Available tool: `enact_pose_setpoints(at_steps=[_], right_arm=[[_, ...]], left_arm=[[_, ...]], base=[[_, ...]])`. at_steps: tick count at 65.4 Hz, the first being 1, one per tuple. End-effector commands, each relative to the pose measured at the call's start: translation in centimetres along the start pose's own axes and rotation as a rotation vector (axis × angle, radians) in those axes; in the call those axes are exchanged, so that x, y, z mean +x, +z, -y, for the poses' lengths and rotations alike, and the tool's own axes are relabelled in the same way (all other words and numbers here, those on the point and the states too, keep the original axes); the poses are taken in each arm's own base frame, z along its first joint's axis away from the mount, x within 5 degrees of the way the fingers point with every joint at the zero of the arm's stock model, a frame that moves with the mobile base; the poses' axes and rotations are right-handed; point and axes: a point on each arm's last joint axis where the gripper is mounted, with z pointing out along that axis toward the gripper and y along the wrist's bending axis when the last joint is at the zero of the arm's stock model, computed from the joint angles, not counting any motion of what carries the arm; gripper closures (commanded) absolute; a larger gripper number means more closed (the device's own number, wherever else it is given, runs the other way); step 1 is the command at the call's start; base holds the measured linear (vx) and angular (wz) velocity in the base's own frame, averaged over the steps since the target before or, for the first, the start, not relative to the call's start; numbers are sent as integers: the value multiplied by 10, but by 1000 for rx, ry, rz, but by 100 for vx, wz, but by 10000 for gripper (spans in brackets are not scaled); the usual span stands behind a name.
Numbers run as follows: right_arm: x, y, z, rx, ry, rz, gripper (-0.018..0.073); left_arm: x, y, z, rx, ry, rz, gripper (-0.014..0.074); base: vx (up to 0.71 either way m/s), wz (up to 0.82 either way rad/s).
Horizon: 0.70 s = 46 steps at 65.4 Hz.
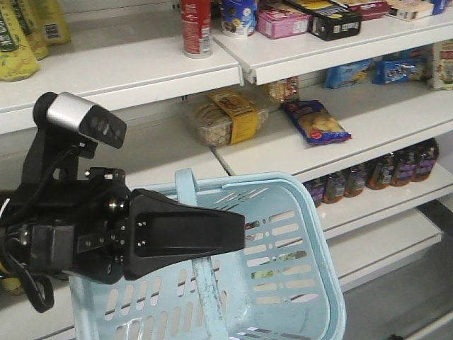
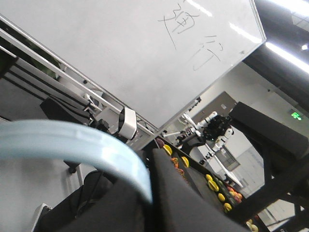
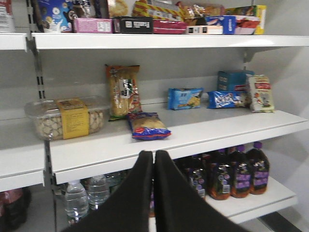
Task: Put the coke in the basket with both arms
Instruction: 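Turn the base toward the shelf with yellow pear-drink cartons carrying the basket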
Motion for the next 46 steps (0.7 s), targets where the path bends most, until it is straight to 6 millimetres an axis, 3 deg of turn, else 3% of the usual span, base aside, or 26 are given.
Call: enact_pose_setpoints(at_steps=[1, 46], right_arm=[[-4, -1, 0, 0, -15, 77, 564], [-4, -1, 0, 0, -15, 77, 564]], left_arm=[[-2, -2, 32, 233, 22, -20, 603], [-2, -2, 32, 233, 22, -20, 603]], base=[[12, 48], [13, 49]])
